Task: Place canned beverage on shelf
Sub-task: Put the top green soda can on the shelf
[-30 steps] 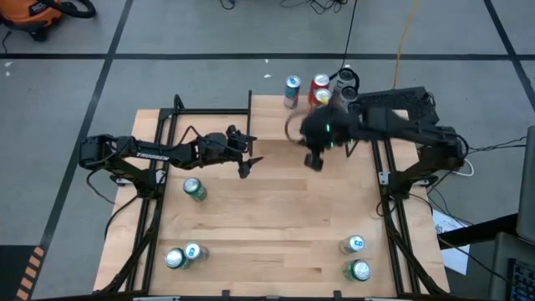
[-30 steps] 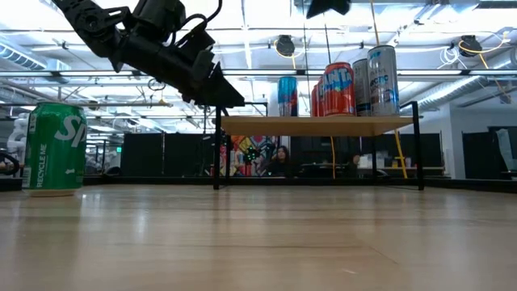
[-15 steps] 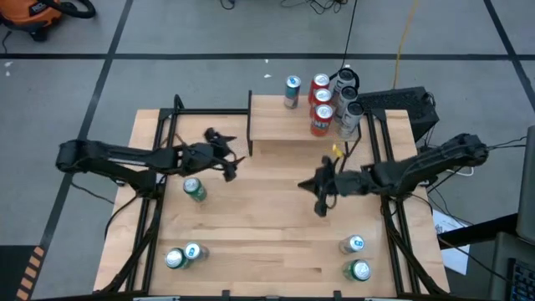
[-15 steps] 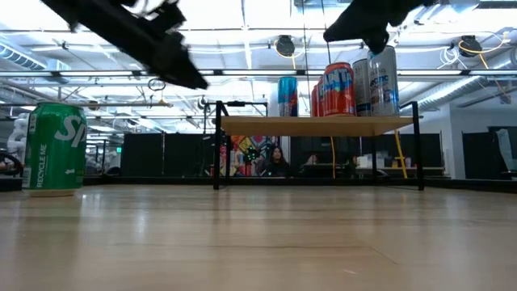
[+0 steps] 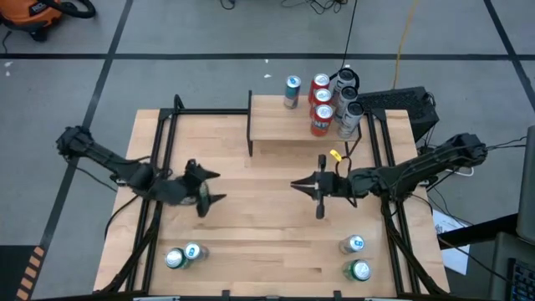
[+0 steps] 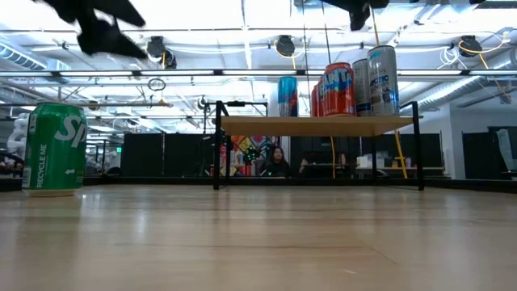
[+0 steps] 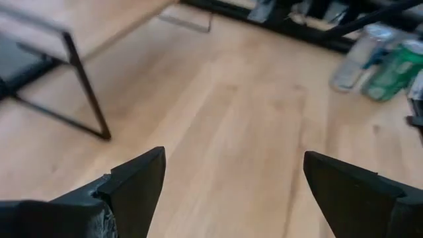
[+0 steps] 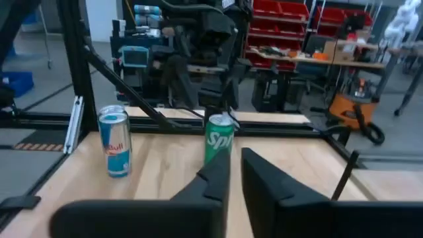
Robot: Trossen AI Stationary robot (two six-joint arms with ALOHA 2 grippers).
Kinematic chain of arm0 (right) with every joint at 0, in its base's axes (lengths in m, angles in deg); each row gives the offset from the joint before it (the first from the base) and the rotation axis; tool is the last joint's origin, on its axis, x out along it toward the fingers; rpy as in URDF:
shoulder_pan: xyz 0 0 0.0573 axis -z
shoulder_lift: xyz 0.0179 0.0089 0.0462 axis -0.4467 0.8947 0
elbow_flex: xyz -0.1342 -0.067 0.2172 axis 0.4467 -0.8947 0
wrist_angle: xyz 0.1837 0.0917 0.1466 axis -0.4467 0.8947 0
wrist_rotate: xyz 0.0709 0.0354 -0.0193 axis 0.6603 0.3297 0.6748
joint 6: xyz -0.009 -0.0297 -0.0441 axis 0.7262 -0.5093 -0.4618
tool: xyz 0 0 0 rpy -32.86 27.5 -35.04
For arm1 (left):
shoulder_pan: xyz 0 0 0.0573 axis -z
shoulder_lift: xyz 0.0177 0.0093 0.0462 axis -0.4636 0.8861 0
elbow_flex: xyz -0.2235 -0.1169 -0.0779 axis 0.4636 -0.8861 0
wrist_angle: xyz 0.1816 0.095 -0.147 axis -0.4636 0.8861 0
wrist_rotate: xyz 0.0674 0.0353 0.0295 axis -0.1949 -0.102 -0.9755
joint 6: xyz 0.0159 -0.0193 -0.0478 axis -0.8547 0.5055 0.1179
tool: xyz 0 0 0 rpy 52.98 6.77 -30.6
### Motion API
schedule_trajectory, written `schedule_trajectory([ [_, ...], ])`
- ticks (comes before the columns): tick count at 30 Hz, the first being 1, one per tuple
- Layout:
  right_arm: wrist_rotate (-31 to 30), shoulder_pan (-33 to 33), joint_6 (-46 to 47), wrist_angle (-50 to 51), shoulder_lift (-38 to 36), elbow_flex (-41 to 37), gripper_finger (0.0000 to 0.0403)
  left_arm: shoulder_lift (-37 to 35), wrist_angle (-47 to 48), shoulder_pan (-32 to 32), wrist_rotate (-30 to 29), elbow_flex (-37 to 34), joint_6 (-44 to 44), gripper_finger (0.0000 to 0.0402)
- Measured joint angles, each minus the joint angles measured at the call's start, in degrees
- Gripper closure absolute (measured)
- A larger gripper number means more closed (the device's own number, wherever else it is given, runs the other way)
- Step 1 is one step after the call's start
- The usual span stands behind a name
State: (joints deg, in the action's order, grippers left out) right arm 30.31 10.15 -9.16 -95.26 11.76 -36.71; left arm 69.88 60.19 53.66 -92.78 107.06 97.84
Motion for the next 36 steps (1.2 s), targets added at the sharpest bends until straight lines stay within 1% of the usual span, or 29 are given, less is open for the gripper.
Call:
schedule_trajectory([
  [2, -0.05, -0.01, -1.63, -0.17, -0.04, 0.01, 0.0355, 0.39, 4.07, 3.41, -4.68, 1.99, 0.25, 0.0043],
  [4, -0.03, -0.01, -2.6, -0.17, 0.03, 0.0, 0.0331, 0.38, 10.13, 5.5, -8.14, 3.4, 4.02, 0.0043],
  [9, 0.0, -0.1, -5.18, -0.38, -0.01, 0.0, 0.0259, 0.77, 23.33, 7.1, -8.98, 3.09, 16.97, 0.0043],
  [11, -0.02, -0.57, -3.62, 1.27, -0.13, 0.0, 0.0228, 1.62, 25.0, 7.1, -9.09, 1.46, 21.89, 0.0043],
  [14, -0.26, -1.87, 3.02, 9.36, -0.71, 0.02, 0.0187, 3.19, 24.17, 7.1, -9.07, -1.63, 25.76, 0.0043],
  [16, -2.35, -2.52, 10.89, 15.76, -1.66, 0.0, 0.0171, 4.73, 21.61, 7.1, -9.07, -3.66, 26.92, 0.0043],
  [18, -4.73, -3.18, 19.52, 22.53, -3.77, 0.0, 0.0165, 6.39, 18.39, 7.07, -9.08, -5.26, 26.96, 0.0043],
  [19, -4.81, -3.59, 23.32, 26.0, -4.84, 0.0, 0.0165, 7.3, 16.18, 7.05, -9.3, -5.67, 26.7, 0.0043],
  [21, -4.58, -4.76, 29.66, 32.9, -6.48, 0.0, 0.0167, 9.18, 11.03, 6.88, -10.22, -6.26, 23.59, 0.0043],
  [23, -4.53, -6.12, 33.86, 37.92, -7.74, 0.0, 0.0173, 11.5, 5.36, 6.42, -11.33, -6.42, 18.16, 0.0043],
  [25, -4.75, -7.08, 36.15, 40.05, -8.33, -0.02, 0.018, 13.5, -0.74, 5.7, -12.54, -6.42, 11.8, 0.0043],
  [29, -9.45, -8.17, 35.96, 40.67, -8.32, -0.02, 0.0191, 17.86, -12.78, 3.57, -15.65, -6.42, 1.76, 0.0043],
  [32, -14.71, -8.21, 34.9, 41.1, -8.19, -0.02, 0.0196, 20.73, -20.46, 1.85, -15.86, -6.4, -1.65, 0.0043],
  [36, -21.79, -8.55, 36.13, 41.31, -4.91, -0.02, 0.0198, 23.21, -23.0, 0.59, -12.88, -6.42, -1.97, 0.0043],
])
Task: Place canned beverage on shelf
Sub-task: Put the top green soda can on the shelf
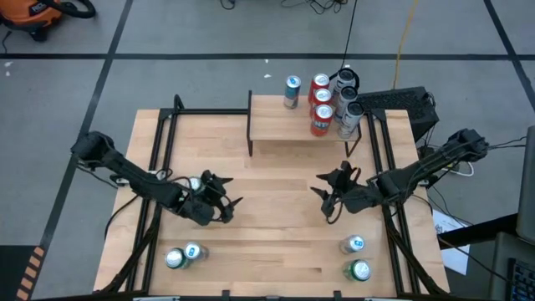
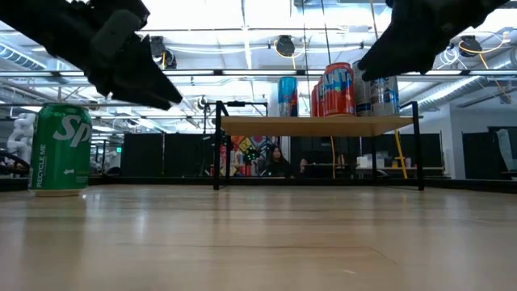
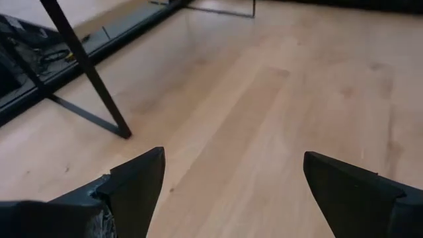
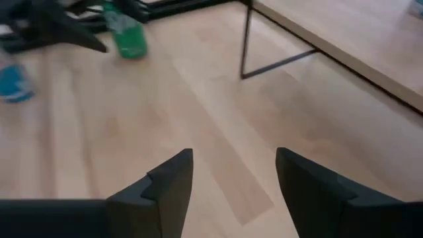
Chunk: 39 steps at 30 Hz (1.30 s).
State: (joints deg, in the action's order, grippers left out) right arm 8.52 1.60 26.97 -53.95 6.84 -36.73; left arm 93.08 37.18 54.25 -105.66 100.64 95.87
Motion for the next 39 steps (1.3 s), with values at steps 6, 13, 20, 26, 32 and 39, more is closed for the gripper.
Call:
schedule_trajectory([
  [6, -7.67, -2.09, 3.42, -0.17, 7.35, -0.02, 0.0198, 2.0, 0.38, -1.8, 0.07, 0.0, -0.01, 0.0043],
  [13, -11.38, -3.34, -2.12, -0.75, 6.98, 2.49, 0.0198, 3.55, 0.16, -3.95, 0.07, 0.0, 0.49, 0.0043],
  [20, -11.68, 0.42, -23.37, 6.81, 1.21, 15.93, 0.0198, 3.74, -6.24, -6.75, 0.07, 0.0, 0.32, 0.0043],
  [26, -12.7, 10.49, -27.75, 23.83, -0.37, 33.79, 0.0198, 3.74, -7.36, -8.11, 0.07, 0.0, 0.01, 0.0043],
  [32, -7.18, 24.71, -27.89, 37.65, -0.44, 48.29, 0.0191, 3.74, -7.22, -8.28, 0.07, 0.0, -0.05, 0.0043],
  [39, 9.5, 35.3, -26.2, 45.04, -0.23, 53.72, 0.0116, 3.74, -7.24, -8.24, 0.07, 0.0, -1.15, 0.0043],
])
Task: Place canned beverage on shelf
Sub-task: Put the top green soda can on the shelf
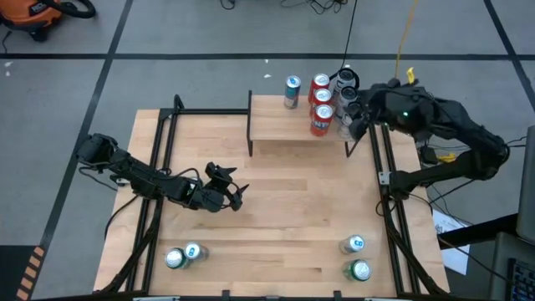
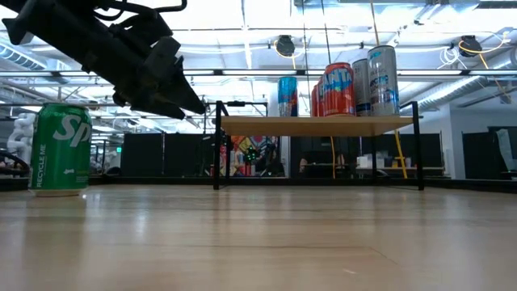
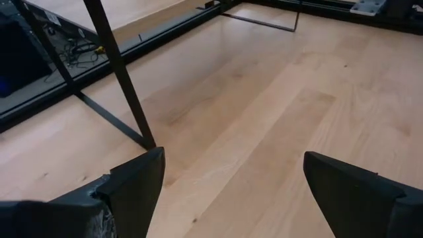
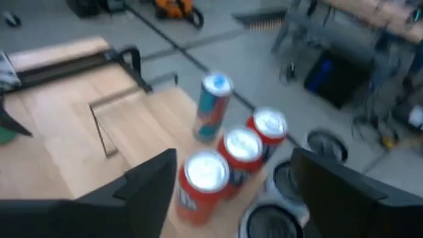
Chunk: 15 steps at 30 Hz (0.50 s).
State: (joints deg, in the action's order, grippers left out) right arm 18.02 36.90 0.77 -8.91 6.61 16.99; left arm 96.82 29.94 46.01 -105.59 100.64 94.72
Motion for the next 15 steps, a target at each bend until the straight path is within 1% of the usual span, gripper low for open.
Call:
schedule_trajectory([
  [3, 0.05, 1.11, 5.93, 4.15, 0.78, -0.71, 0.0086, 0.09, 0.18, 0.19, 0.02, 0.0, -0.45, 0.0043],
  [6, 0.37, 0.47, 11.01, 7.09, 1.33, -2.23, 0.0077, -0.14, 3.58, 1.41, 0.0, 0.0, -3.06, 0.0043],
  [8, 0.12, -1.03, 12.01, 7.75, 1.34, -4.01, 0.008, -2.87, 12.81, 2.47, 0.46, 0.8, -1.7, 0.0043],
  [10, 0.06, -1.99, 12.82, 7.71, 1.11, -6.08, 0.0086, -5.97, 26.12, 3.16, 1.44, 3.79, 4.0, 0.0043],
  [13, 0.02, -3.23, 13.24, 6.91, 0.96, -8.8, 0.009, -9.37, 46.3, 4.61, 4.75, 8.7, 12.83, 0.0043],
  [15, -0.27, -3.85, 13.52, 5.93, 0.94, -10.77, 0.009, -11.05, 53.32, 5.87, 6.61, 12.02, 15.3, 0.0043],
])
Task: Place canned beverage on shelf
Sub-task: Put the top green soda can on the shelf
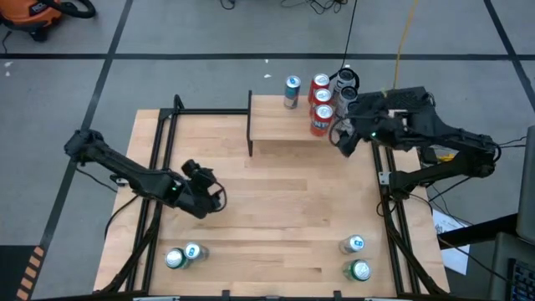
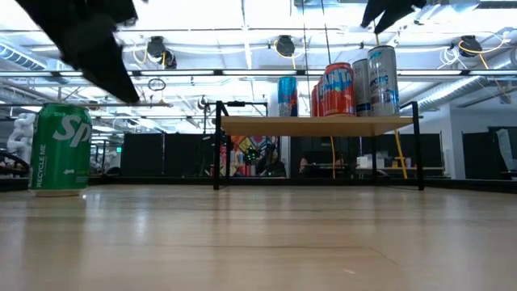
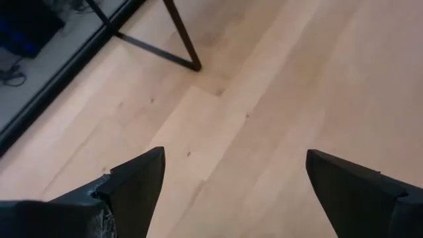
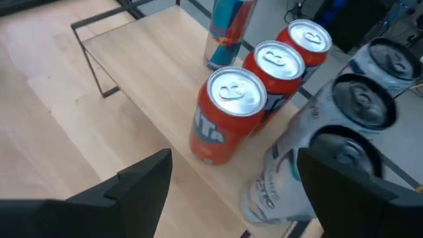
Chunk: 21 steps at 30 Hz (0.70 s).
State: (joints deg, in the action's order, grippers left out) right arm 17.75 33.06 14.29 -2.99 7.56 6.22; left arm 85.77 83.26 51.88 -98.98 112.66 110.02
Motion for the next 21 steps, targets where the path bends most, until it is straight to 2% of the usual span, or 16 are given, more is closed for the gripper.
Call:
schedule_trajectory([
  [4, -1.07, -0.83, -0.08, -4.33, 0.03, -4.39, 0.0091, -2.17, 10.34, 1.37, 3.48, 5.95, 1.65, 0.0043],
  [8, -1.01, -1.66, -0.23, -7.57, 0.03, -7.41, 0.0091, -4.79, 20.34, 1.39, 7.12, 9.94, 7.8, 0.0043],
  [13, -1.01, -3.68, -0.08, -8.3, 0.03, -8.53, 0.0091, -7.85, 24.61, 1.39, 11.49, 6.46, 15.28, 0.0043],
  [21, -2.6, -6.21, -0.27, -10.67, 0.03, -10.91, 0.0091, -8.86, 23.52, 1.39, 11.77, 0.27, 17.97, 0.0043],
])
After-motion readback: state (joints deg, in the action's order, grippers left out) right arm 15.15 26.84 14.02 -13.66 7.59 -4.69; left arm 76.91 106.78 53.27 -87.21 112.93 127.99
